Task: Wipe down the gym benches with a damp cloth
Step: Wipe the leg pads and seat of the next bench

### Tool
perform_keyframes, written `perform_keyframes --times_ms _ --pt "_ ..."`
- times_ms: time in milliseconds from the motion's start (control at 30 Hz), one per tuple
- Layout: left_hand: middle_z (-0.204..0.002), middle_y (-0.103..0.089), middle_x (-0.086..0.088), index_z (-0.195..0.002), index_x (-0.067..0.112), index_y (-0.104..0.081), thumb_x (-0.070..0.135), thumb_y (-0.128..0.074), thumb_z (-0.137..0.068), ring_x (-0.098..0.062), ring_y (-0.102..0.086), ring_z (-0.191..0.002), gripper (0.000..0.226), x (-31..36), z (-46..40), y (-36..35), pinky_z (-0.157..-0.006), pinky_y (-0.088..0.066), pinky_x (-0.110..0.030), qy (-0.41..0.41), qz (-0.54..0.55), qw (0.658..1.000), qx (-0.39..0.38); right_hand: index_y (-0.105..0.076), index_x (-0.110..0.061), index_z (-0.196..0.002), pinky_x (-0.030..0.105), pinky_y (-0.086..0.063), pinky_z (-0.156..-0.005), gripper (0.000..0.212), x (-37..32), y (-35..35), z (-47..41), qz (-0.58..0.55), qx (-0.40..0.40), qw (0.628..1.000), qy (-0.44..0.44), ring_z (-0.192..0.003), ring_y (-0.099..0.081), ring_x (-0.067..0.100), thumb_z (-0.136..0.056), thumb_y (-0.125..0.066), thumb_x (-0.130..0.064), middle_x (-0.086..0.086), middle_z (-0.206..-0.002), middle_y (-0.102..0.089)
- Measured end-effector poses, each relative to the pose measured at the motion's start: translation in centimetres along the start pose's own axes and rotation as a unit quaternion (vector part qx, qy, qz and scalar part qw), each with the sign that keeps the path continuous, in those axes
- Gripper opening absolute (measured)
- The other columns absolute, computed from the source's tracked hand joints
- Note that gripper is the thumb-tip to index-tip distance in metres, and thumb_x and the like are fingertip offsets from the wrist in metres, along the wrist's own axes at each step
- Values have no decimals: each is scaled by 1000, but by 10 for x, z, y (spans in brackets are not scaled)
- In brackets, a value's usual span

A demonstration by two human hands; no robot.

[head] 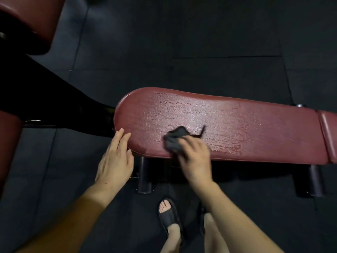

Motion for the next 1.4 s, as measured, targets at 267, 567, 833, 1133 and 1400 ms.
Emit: perform_keyframes --times_ms 267,567,833,1133,1400 --pt "-170 -13 8 -158 20 -31 17 -46 -103 -17 -30 -152 57 -17 9 1 -118 -38 -46 16 32 999 1 -73 -10 -123 52 -45 -103 35 -19 -14 16 -2 89 985 -150 -111 -59 41 -97 -65 -34 13 -127 -68" --pt "-170 -2 15 -163 22 -21 11 -43 -104 -4 -6 -156 64 -30 11 -2 -127 -19 -38 -4 32 999 -27 -72 -20 -133 54 -44 -106 41 -5 -7 35 -3 -34 996 88 -126 -58 34 -93 -80 -22 5 -140 -64" --pt "-170 -13 14 -160 24 -28 10 -45 -102 -5 -12 -156 62 -33 10 -2 -126 -23 -40 7 61 998 -6 -74 -13 -124 53 -45 -105 34 -43 -27 6 -33 7 999 -2 -117 -59 37 -91 -78 -20 9 -130 -68" --pt "-168 -23 10 -155 24 -39 12 -48 -101 -12 -24 -153 55 -31 -15 16 -121 -29 -39 36 77 995 52 -73 -16 -121 49 -49 -98 36 -123 -79 -147 -52 -38 992 109 -109 -62 36 -87 -75 -28 6 -120 -71" --pt "-168 -23 -1 -154 19 -40 16 -47 -102 -18 -18 -156 53 7 -48 20 -127 -20 -40 -21 35 998 54 -71 -17 -118 44 -47 -94 32 51 -17 -163 32 -19 998 -60 -105 -63 37 -96 -58 -36 9 -111 -72"
Point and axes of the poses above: each hand's wrist, its own z-axis away from the middle knuckle, its own y-axis out of the back of the hand, x = y × z, the point moved 6 cm from there along -z, towards the middle knuckle
